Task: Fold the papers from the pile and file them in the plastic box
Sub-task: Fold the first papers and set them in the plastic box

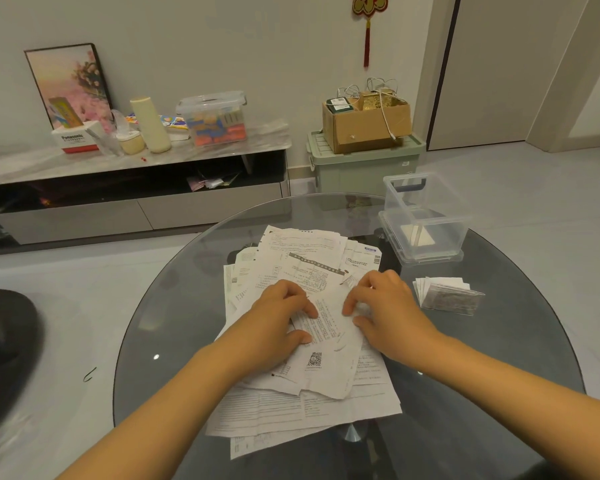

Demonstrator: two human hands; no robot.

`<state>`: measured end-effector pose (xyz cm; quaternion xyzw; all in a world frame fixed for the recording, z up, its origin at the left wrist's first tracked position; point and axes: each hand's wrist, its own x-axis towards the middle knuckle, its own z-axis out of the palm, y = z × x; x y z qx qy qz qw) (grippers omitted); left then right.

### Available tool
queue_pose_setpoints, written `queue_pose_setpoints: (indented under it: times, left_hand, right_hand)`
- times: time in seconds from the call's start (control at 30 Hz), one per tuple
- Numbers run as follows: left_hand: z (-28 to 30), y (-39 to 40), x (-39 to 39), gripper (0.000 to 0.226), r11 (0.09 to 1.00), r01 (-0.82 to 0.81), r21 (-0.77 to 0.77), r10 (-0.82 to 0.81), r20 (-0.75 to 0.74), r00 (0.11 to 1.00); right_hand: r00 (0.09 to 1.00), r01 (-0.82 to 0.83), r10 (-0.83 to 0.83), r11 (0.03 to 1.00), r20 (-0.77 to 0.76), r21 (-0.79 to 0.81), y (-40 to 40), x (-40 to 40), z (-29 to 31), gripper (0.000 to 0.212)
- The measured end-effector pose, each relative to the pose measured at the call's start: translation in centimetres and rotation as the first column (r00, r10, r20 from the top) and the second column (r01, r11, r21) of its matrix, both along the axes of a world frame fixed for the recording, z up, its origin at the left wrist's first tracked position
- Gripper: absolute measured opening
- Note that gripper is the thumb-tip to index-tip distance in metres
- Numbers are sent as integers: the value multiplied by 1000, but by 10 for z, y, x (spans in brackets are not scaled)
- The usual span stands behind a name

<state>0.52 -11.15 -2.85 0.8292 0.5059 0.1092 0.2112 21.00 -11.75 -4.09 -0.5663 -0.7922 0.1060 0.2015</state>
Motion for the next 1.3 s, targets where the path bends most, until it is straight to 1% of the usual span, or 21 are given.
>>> queue_pose_setpoints:
  times: [0.1, 0.3, 0.47, 0.57, 0.63, 0.67, 0.77, 0.8, 0.87, 0.93, 1.0, 1.1, 1.17, 1.3]
  left_hand:
    - [4, -1, -3, 43, 999, 30, -44, -31, -40, 999]
    - [10, -4, -4, 49, 994, 47, -101, -52, -52, 997]
    - [8, -7, 2, 44, 997, 58, -50, -59, -16, 998]
    - [8, -9, 3, 37, 997, 75, -11, -75, 10, 997]
    - [8, -10, 4, 29, 996, 80, 28, -81, 30, 996]
    - [9, -10, 4, 25, 995, 81, 54, -83, 39, 996]
    - [9, -12, 7, 17, 991, 79, 110, -86, 58, 995]
    - [9, -12, 8, 13, 990, 80, 117, -89, 77, 993]
    - [10, -13, 9, 4, 990, 87, 112, -101, 123, 987]
    - [9, -13, 9, 9, 991, 94, 99, -109, 153, 982]
    - [9, -14, 10, 15, 994, 79, 81, -92, 172, 981]
    - [8, -15, 13, 18, 997, 41, 61, -52, 181, 982]
    - [6, -16, 16, 20, 999, 17, 49, -24, 163, 986]
    - [1, -16, 20, 28, 999, 11, 31, -14, 104, 994]
  right_hand:
    - [997, -55, 52, 997, 53, 52, -6, -1, -2, 22]
    - [996, -68, 68, 998, 64, 4, -15, 0, -2, 36]
    - [994, -89, 91, 996, 60, -28, -20, 0, 0, 48]
    - [993, -104, 106, 994, 61, -27, -23, 0, 2, 49]
    - [993, -103, 105, 994, 53, -38, -25, 1, 3, 46]
    - [993, -107, 109, 994, 41, -37, -25, 2, 4, 41]
    - [990, -144, 144, 989, -7, -14, -26, 2, 7, 17]
    - [989, -144, 143, 990, -28, -13, -26, 2, 9, 15]
    - [990, -122, 118, 992, -82, -41, -27, 3, 11, 19]
    - [984, -101, 85, 990, -156, -97, -28, 4, 12, 22]
    - [973, -106, 73, 984, -219, -146, -27, 5, 11, 20]
    - [968, -110, 62, 976, -243, -190, -25, 6, 10, 15]
    - [964, -117, 61, 972, -260, -204, -24, 6, 9, 8]
    - [954, -116, 43, 965, -296, -236, -24, 3, 6, 25]
